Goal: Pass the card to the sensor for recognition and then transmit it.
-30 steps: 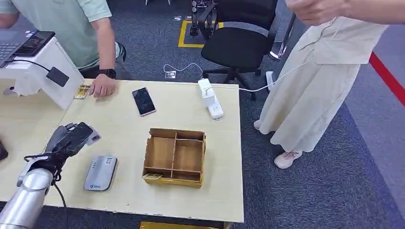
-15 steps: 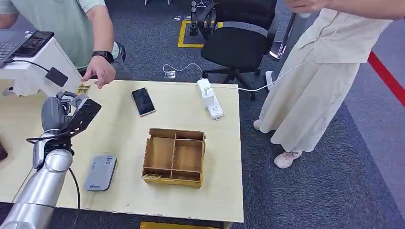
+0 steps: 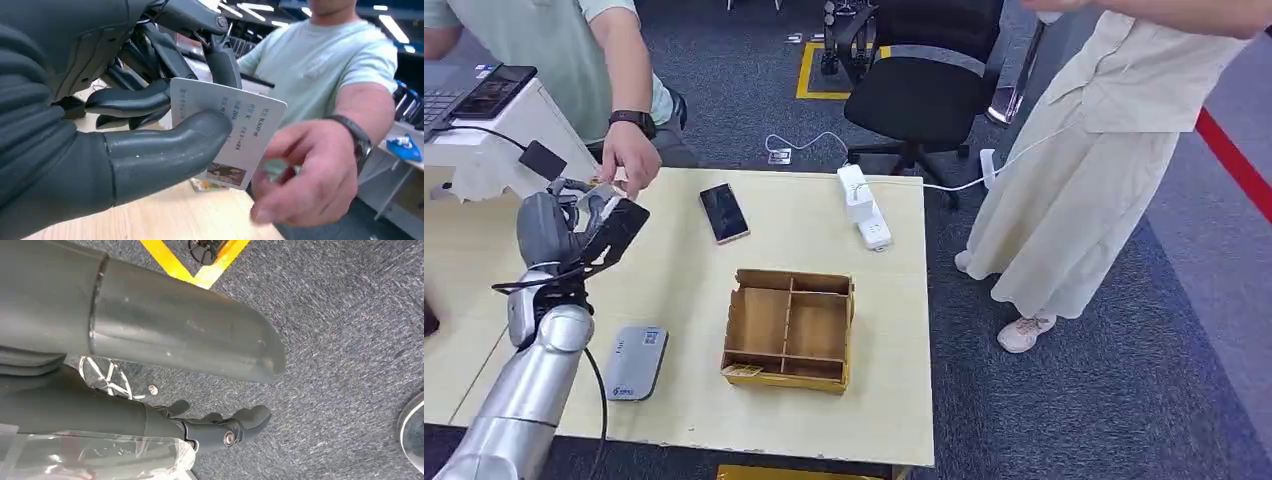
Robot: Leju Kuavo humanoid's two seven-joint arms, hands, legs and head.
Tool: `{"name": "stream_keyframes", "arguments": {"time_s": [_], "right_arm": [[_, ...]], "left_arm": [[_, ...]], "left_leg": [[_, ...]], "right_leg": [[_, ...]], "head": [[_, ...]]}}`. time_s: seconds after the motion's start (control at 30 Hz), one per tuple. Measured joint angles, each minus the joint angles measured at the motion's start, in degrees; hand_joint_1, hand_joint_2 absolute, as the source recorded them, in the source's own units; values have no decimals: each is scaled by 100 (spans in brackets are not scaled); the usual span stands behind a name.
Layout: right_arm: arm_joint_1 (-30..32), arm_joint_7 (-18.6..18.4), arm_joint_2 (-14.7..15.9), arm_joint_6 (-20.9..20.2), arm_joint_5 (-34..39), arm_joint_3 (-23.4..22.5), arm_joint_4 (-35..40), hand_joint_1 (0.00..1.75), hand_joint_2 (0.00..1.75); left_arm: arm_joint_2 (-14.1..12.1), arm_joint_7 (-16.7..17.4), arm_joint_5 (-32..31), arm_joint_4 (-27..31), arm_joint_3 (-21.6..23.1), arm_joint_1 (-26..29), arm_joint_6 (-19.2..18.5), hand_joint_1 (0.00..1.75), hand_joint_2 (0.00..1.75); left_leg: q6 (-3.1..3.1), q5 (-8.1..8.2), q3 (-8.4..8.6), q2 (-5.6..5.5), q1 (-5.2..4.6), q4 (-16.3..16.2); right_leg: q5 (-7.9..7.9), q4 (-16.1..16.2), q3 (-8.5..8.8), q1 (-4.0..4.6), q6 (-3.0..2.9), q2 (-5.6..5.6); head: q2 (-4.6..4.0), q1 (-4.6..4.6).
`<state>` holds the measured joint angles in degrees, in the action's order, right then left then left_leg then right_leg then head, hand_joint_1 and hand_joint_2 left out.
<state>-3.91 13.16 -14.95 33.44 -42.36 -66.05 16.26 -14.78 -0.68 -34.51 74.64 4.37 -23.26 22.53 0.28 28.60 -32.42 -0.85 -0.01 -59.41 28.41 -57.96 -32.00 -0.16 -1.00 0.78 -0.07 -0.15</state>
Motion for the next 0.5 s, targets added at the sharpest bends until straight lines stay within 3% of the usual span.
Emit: {"name": "stream_keyframes", "arguments": {"time_s": [0.5], "right_arm": [[-9, 15, -42, 9, 53, -92, 6, 0, 0]], "left_arm": [[514, -144, -42, -278, 144, -497, 289, 175, 175]], "left_leg": [[0, 0, 0, 0, -1, -1]], "right_leg": [[-1, 0, 0, -1, 1, 1]], "head": [[2, 0]]}}
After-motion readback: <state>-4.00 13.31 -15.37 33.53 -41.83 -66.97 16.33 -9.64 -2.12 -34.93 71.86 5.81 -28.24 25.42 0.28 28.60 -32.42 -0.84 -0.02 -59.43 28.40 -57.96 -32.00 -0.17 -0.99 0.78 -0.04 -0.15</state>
